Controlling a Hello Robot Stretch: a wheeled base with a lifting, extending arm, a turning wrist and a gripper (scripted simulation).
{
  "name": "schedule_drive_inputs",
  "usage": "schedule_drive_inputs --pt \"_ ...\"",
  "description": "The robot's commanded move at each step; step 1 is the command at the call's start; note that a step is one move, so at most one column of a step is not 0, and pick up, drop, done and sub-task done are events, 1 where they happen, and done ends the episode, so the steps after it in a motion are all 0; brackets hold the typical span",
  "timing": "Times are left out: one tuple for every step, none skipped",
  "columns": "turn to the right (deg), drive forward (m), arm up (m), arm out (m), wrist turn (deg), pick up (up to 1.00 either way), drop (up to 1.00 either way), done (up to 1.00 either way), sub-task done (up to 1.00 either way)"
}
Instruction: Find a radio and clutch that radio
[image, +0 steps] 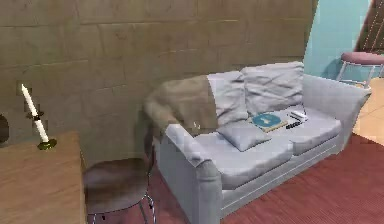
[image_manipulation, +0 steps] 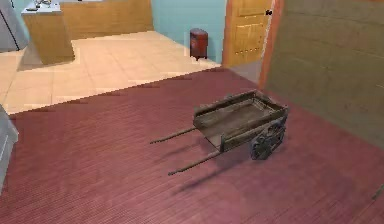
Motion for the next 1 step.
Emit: schedule_drive_inputs --pt "-24.0 0.0 0.0 0.0 0.0 0.0 0.0 0.0 0.0"
